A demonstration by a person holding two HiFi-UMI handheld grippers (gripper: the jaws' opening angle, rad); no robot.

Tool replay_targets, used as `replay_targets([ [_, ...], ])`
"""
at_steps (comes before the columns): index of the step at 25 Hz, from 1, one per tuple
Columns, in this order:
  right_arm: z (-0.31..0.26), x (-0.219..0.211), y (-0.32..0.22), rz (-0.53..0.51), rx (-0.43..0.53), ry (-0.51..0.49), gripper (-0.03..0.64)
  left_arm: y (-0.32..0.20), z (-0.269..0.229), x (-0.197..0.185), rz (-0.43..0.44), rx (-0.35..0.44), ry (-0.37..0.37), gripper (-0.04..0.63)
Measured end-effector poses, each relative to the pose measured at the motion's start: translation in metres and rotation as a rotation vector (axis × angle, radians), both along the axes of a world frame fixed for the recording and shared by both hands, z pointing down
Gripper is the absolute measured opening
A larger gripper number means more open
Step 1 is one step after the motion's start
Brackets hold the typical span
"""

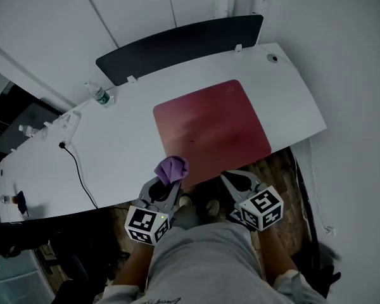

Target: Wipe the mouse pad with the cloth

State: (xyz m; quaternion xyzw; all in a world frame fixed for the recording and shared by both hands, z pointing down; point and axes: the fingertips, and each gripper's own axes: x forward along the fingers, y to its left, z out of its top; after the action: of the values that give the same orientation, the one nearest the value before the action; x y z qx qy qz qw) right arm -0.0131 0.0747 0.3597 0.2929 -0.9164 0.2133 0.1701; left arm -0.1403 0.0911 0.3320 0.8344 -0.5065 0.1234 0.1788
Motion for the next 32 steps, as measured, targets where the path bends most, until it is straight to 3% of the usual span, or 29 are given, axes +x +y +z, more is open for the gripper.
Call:
replay_targets([
  [9,0.012,-0.014,-0.018,0.015,-0.044,0.01,0.006,-0.03,0.01,-0.024,0.052,-0.024,-0.091,0.101],
  [18,0.026,-0.03,-0.045,0.03,-0.073,0.034,0.006,-0.099,0.045,-0.062,0.175,-0.064,-0.293,0.101],
  [32,0.062,-0.042,-0.08,0.066,-0.167,0.051,0.006,-0.232,0.116,-0.099,0.331,-0.163,-0.54,0.101],
])
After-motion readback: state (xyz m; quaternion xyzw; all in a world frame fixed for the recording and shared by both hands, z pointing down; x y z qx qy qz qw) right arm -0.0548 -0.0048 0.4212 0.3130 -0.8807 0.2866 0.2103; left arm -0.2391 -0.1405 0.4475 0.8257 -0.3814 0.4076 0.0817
